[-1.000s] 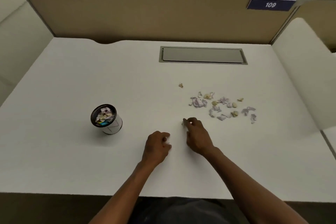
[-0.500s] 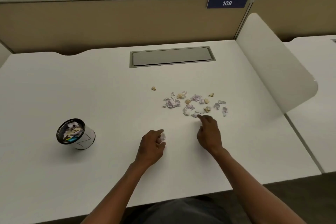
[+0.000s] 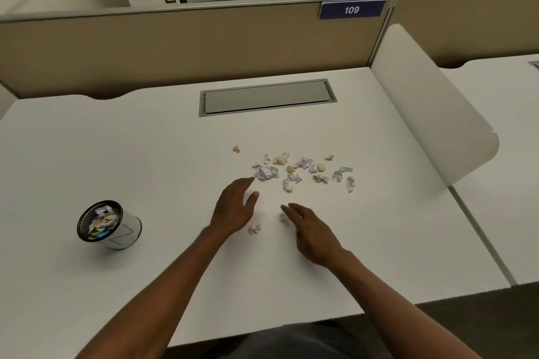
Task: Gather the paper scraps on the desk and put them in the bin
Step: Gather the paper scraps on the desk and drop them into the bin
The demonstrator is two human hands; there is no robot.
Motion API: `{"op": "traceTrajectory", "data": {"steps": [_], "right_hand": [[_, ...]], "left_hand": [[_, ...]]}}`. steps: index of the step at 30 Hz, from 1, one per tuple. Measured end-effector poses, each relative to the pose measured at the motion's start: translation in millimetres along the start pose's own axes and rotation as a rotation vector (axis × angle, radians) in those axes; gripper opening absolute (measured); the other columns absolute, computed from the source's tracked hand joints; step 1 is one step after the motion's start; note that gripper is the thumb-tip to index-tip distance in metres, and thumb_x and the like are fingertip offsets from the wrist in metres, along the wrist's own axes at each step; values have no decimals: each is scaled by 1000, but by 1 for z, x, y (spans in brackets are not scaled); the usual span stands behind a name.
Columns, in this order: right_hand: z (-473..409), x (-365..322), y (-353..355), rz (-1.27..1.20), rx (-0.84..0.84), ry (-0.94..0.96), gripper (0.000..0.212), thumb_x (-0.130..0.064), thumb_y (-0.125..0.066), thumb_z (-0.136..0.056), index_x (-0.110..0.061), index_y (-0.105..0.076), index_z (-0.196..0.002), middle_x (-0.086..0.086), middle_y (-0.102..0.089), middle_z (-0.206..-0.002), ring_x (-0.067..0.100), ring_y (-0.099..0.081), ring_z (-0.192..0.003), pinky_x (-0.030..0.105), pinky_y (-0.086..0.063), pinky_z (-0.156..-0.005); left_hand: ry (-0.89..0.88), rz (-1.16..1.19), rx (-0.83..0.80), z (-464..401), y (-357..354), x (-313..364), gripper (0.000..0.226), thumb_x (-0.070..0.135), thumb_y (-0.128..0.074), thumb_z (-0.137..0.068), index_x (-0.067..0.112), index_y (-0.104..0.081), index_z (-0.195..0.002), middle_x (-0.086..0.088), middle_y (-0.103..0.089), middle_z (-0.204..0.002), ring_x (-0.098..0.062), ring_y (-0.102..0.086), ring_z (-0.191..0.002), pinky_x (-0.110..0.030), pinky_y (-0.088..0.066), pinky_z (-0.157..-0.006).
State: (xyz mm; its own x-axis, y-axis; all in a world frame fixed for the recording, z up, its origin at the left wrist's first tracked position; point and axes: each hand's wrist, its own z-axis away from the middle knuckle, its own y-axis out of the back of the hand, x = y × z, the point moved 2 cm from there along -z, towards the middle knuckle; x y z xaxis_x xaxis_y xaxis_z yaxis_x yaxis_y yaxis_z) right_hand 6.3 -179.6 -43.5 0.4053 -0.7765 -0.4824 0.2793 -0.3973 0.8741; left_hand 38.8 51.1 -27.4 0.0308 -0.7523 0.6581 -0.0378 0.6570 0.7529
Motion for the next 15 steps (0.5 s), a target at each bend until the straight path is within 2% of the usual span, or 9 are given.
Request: {"op": "traceTrajectory", "data": {"steps": [3, 6, 8, 12, 15], "right_hand": [[4, 1, 2, -102, 78, -41, 68, 0, -42, -94, -29, -30, -154, 3, -34, -160, 21, -38, -143, 38, -41, -113], [4, 8, 11, -159, 180, -112, 58, -3, -42, -97, -25, -39, -150, 3, -41, -155, 22, -43, -140, 37, -42, -113], [4, 13, 16, -164, 207, -123, 54, -5, -43, -97, -24, -42, -148, 3, -43, -153, 21, -44, -138, 35, -42, -111], [-1, 25, 27, -164, 245, -134, 54, -5, -45, -96, -24, -44, -147, 1, -47, -149, 19, -46, -136, 33, -44, -109], [-13, 30, 33, -171, 264, -145, 54, -4, -46, -94, -22, -46, -145, 3, -49, -146, 21, -48, -134, 34, -45, -108]], "left_hand": [[-62, -127, -104, -29, -6, 19, 54, 38, -47, -101, 19, -38, -150, -3, -38, -157, -21, -34, -146, -36, -31, -119], [-110, -312, -256, -56, -21, 29, 59, 41, -38, -103, 21, -24, -156, -2, -19, -165, -22, -14, -153, -40, -22, -122], [-112, -418, -328, -65, -31, 29, 59, 43, -35, -104, 20, -21, -157, -4, -13, -166, -24, -9, -154, -45, -19, -123], [-120, -440, -326, -55, -42, 21, 59, 46, -35, -102, 20, -29, -154, -7, -20, -164, -27, -11, -153, -46, -20, -122], [-125, -368, -263, -31, -42, 13, 69, 58, -23, -93, 23, -40, -149, -7, -30, -161, -25, -20, -151, -48, -26, -119]]}}
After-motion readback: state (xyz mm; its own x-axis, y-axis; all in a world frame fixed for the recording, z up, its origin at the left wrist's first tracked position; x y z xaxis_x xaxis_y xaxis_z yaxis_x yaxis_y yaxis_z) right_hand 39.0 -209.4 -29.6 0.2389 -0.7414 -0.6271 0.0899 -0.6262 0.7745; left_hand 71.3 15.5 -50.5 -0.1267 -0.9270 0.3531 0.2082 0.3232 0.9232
